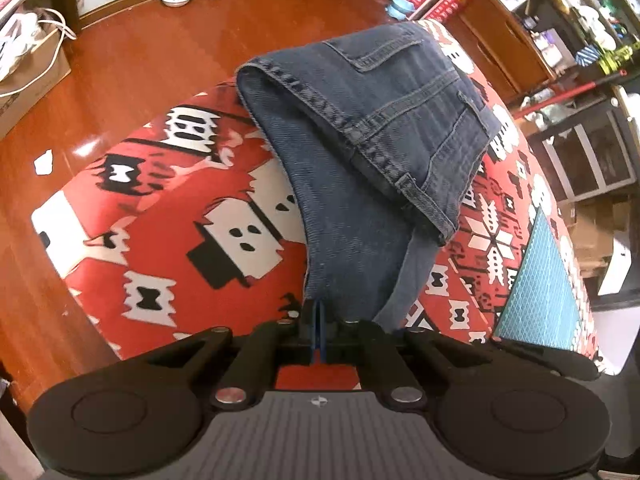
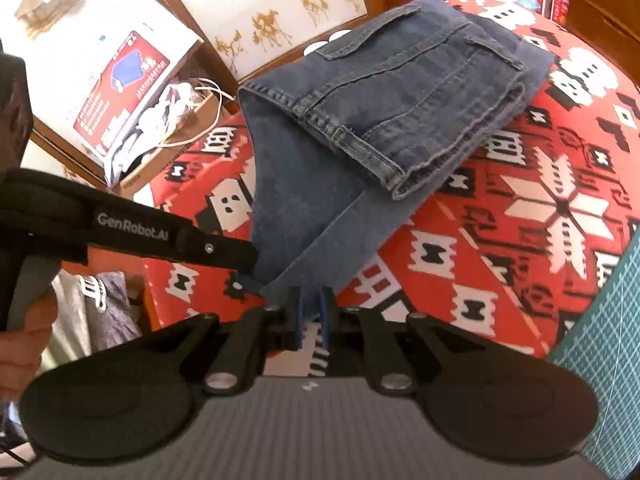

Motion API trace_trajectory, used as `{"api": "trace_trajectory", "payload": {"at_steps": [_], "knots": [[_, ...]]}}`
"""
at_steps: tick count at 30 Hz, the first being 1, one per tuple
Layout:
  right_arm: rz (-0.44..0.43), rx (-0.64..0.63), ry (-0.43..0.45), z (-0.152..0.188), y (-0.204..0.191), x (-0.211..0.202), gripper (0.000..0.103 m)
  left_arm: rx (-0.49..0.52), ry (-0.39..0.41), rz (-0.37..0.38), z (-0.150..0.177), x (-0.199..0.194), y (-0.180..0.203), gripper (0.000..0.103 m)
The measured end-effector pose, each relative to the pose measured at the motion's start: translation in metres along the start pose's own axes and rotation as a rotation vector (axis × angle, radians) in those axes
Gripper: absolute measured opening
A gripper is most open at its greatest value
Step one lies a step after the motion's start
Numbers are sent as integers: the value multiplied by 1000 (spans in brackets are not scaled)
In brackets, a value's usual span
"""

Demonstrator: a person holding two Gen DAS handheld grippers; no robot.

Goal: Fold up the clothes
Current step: 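Carry the held shorts over the blanket away from the mat with both grippers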

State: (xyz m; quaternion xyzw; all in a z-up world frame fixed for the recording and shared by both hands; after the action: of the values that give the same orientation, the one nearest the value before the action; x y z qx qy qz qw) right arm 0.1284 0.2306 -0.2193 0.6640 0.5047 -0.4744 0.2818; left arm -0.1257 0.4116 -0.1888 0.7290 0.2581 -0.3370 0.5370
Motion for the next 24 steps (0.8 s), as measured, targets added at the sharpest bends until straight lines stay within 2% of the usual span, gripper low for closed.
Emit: {"api": "trace_trajectory", "payload": {"at_steps": [5,11,15,19,24], "knots": [[20,72,63,-13,24,-14,9,28,34,20,-13,-11,14,2],[92,172,169,-57,69,-12,9,124,80,97,-65,-3,41,2],[132,207,251,-94,99,5,9,228,103,121,-114,25,52,2],[158,240,301,-130,124,28,9,275,70,127,-163,65,55,2],[156,256,261,-156,143,67,9,355,21,100,-198,107,51,2]]}}
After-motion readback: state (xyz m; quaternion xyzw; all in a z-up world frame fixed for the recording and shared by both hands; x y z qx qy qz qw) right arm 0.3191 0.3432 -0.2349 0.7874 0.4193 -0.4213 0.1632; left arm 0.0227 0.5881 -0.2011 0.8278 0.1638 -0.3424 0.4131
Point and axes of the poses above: each gripper's, at about its wrist camera, not at the fingertips, and x roughly the way its jaws point, y to its right, z to its underside, the point moved 1 cm from there along x, roughly the way its jaws point, and after that the axes turned 15 degrees about z, right-handed, at the moved point
